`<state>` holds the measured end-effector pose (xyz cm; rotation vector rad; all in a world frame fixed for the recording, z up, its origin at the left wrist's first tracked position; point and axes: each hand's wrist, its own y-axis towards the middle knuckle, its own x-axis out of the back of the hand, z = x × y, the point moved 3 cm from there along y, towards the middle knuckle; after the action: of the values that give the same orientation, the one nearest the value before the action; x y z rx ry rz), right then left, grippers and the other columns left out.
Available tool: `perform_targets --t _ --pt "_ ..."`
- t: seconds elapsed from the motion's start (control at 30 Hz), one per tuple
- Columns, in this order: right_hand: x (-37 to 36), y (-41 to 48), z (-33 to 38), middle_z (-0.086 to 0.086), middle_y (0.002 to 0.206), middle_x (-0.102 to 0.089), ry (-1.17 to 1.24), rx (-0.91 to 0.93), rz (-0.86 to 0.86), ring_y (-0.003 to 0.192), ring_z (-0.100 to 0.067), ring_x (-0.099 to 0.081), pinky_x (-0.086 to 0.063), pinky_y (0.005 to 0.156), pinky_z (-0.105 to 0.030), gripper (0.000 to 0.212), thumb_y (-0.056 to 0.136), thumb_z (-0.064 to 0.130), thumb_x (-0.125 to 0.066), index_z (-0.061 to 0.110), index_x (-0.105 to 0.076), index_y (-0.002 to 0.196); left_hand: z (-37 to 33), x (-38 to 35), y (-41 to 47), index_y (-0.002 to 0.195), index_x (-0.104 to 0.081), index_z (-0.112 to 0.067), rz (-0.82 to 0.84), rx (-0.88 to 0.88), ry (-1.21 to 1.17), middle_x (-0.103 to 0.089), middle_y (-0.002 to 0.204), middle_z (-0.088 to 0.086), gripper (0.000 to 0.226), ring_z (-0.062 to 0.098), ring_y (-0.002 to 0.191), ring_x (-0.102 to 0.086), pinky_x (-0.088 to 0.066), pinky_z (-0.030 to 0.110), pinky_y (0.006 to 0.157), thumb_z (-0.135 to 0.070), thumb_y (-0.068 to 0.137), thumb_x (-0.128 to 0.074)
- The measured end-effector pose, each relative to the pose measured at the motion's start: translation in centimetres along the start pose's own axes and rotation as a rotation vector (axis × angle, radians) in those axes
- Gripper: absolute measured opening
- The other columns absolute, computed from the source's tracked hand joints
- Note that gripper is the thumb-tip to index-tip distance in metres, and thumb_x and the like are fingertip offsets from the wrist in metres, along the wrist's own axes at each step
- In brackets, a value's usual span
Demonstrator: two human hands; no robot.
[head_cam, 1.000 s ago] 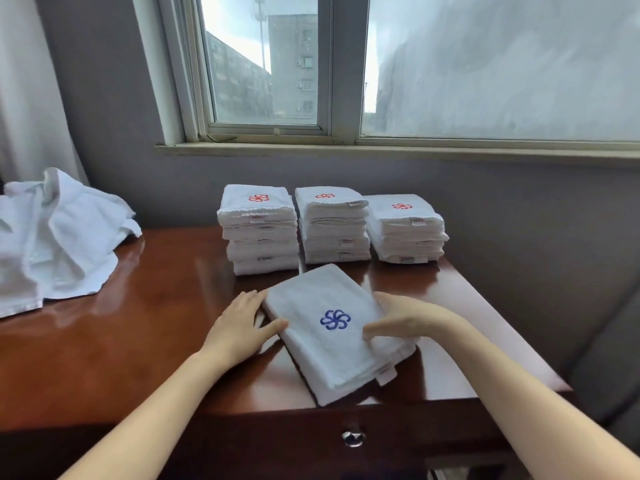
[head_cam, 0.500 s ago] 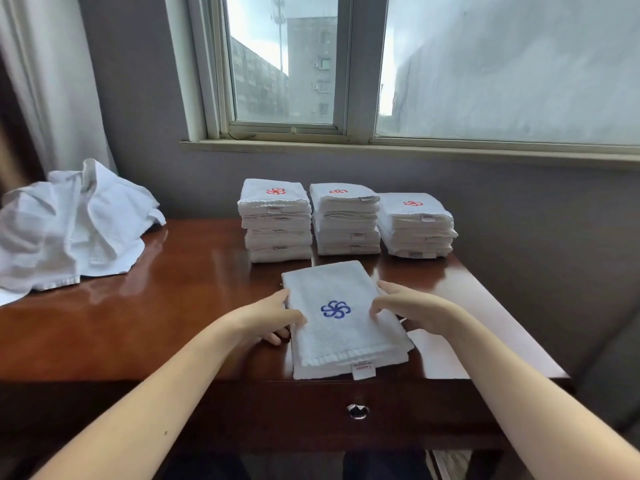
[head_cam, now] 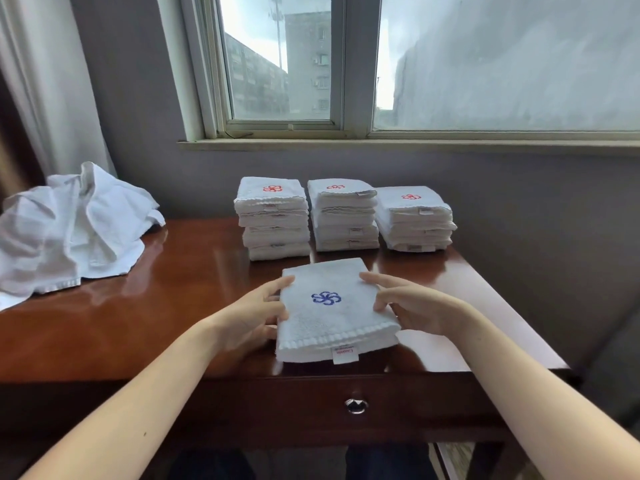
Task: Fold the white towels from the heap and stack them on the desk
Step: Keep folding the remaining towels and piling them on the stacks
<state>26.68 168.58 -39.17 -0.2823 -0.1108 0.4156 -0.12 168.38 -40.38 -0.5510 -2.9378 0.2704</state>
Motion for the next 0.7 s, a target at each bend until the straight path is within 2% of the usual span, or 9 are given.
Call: perform_targets --t 0.1,0.17,0.23,0.33,0.47,0.53,0.6,0.67,0.7 --pt "0.2 -0.1 0.4 -0.006 0.125 -0.054 0.003 0.105 -0.045 0.098 -0.023 -0.063 -0.055 0.067 -0.03 0.061 0.085 -0.007 -0.051 0.029 -0.053 0.134 -0.8 -0.2 0.2 0.146 -0.04 -0.029 -0.041 -0.064 0.001 -0.062 0.127 0.004 0.073 0.024 0.109 -0.067 -0.058 0.041 0.089 0.007 0.083 -0.05" --pt "0.6 -0.4 0.8 -0.007 0.119 -0.054 0.012 0.187 -0.073 0.098 -0.022 -0.064 -0.055 0.063 -0.027 0.061 0.084 -0.009 -0.052 0.031 -0.055 0.131 -1.6 -0.6 0.4 0.143 -0.044 -0.029 -0.061 -0.117 -0.005 -0.062 0.127 0.004 0.079 0.024 0.108 -0.066 -0.059 0.038 0.082 0.0 0.071 -0.054" --pt "1.2 -0.8 1.3 -0.007 0.123 -0.055 0.028 0.262 -0.087 0.097 -0.018 -0.067 -0.055 0.063 -0.026 0.065 0.08 -0.01 -0.055 0.034 -0.056 0.129 -2.6 -0.9 0.8 0.14 -0.048 -0.033 -0.08 -0.181 -0.003 -0.063 0.124 0.004 0.083 0.023 0.106 -0.066 -0.058 0.035 0.076 -0.005 0.061 -0.053" --pt "2.7 -1.5 2.1 -0.004 0.124 -0.056 0.028 0.378 -0.134 0.097 -0.013 -0.067 -0.055 0.067 -0.026 0.074 0.064 0.0 -0.059 0.038 -0.056 0.127 -4.5 -1.4 1.9 0.136 -0.05 -0.037 -0.077 -0.284 0.017 -0.064 0.121 0.0 0.082 0.016 0.102 -0.066 -0.057 0.029 0.072 -0.004 0.061 -0.054" --pt "5.6 -2.0 3.3 0.0 0.124 -0.056 0.017 0.495 -0.257 0.098 -0.016 -0.063 -0.054 0.075 -0.025 0.079 0.06 0.002 -0.052 0.038 -0.054 0.13 -7.6 -3.2 4.2 0.14 -0.047 -0.033 -0.056 -0.387 0.066 -0.064 0.124 -0.008 0.084 0.004 0.097 -0.065 -0.053 0.018 0.07 0.0 0.063 -0.051" --pt "7.5 -1.9 4.2 0.003 0.123 -0.058 0.01 0.533 -0.315 0.096 -0.015 -0.061 -0.053 0.072 -0.024 0.08 0.06 0.003 -0.049 0.035 -0.053 0.133 -9.5 -4.2 5.8 0.141 -0.046 -0.033 -0.047 -0.41 0.091 -0.062 0.128 -0.007 0.084 0.005 0.098 -0.063 -0.055 0.022 0.074 0.001 0.064 -0.049" --pt "9.5 -1.5 5.3 0.006 0.123 -0.059 -0.014 0.549 -0.369 0.094 -0.012 -0.061 -0.05 0.066 -0.02 0.08 0.059 0.005 -0.048 0.036 -0.053 0.133 -11.5 -5.2 7.7 0.14 -0.046 -0.036 -0.04 -0.414 0.12 -0.061 0.129 -0.004 0.083 0.011 0.101 -0.061 -0.055 0.032 0.082 0.0 0.065 -0.049" --pt "11.6 -0.8 6.6 0.005 0.121 -0.06 -0.009 0.579 -0.406 0.093 -0.012 -0.061 -0.05 0.065 -0.019 0.078 0.06 0.004 -0.048 0.034 -0.054 0.131 -13.6 -6.2 9.7 0.143 -0.043 -0.033 -0.027 -0.436 0.165 -0.06 0.127 -0.005 0.085 0.007 0.092 -0.063 -0.053 0.025 0.074 -0.001 0.064 -0.049" --pt "12.7 -0.4 7.2 0.002 0.12 -0.06 0.014 0.598 -0.423 0.094 -0.014 -0.062 -0.052 0.069 -0.023 0.077 0.059 0.002 -0.047 0.034 -0.055 0.129 -14.7 -6.6 10.9 0.146 -0.041 -0.03 -0.025 -0.453 0.205 -0.059 0.125 -0.006 0.086 0.003 0.081 -0.063 -0.052 0.02 0.067 -0.001 0.065 -0.049"
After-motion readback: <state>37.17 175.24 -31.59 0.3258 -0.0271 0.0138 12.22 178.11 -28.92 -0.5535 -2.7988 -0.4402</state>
